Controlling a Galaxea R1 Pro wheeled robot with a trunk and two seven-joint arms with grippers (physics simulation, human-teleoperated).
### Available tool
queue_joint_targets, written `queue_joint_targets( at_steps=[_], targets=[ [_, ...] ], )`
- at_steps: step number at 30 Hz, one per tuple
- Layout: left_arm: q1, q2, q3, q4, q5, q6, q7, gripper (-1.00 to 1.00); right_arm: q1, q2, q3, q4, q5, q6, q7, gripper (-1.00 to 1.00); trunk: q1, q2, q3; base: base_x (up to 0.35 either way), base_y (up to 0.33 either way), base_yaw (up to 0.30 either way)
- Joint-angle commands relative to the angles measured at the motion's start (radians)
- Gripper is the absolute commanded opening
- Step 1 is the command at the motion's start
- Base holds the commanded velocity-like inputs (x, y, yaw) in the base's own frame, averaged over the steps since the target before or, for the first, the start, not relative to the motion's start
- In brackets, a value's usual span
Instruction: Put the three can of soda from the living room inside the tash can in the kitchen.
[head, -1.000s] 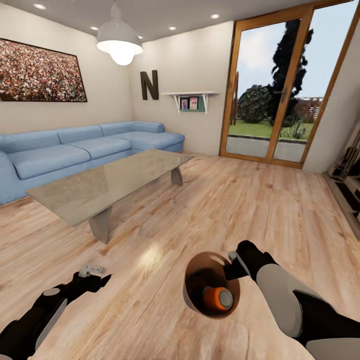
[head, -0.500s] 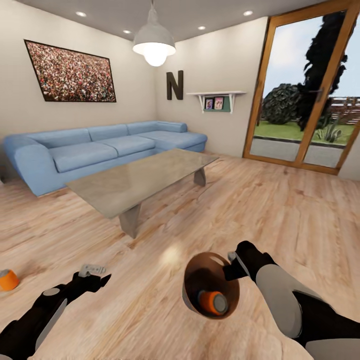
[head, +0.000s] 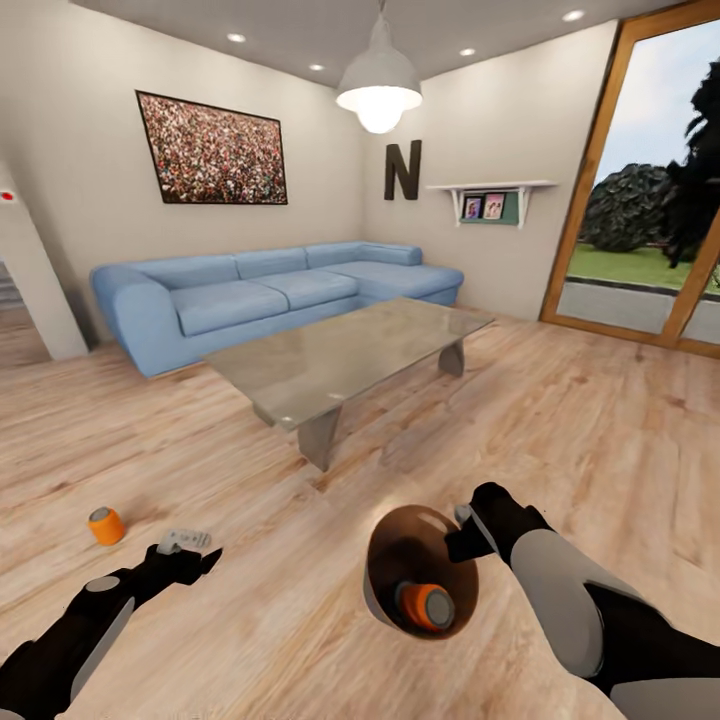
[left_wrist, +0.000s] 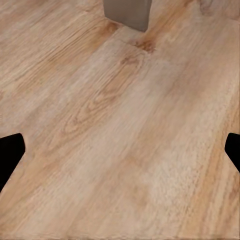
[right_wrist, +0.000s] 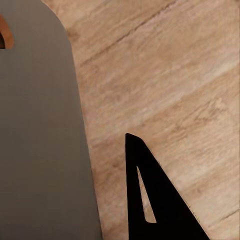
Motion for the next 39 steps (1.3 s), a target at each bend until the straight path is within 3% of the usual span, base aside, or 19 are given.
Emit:
queue_joint_targets(
  at_steps=[1, 16, 23, 39],
  targets=[
    [0.0, 0.0, 0.0, 0.0, 0.0, 0.0, 0.0, 1.0, -0.001, 0.0, -0.007, 0.0, -0.019, 0.003, 0.0, -1.0, 0.0, 0.0, 0.0, 0.0, 0.284, 0.24],
    [0.001, -0.001, 0.0, 0.02, 0.001, -0.002, -0.001, 1.0, 0.002, 0.002, -0.005, 0.003, -0.019, 0.001, -0.001, -1.0, 0.0, 0.0, 0.0, 0.018, 0.256, 0.242],
    [0.0, -0.001, 0.0, 0.02, 0.002, -0.002, -0.001, 1.0, 0.007, 0.002, -0.005, 0.001, -0.019, 0.001, -0.001, -1.0, 0.0, 0.0, -0.001, 0.264, 0.092, 0.173],
    [0.0, -0.007, 0.0, 0.02, 0.002, -0.002, -0.001, 1.0, 0.014, 0.003, -0.005, 0.006, -0.019, -0.033, 0.005, -1.0, 0.0, 0.0, -0.001, 0.321, 0.005, 0.012]
  ],
)
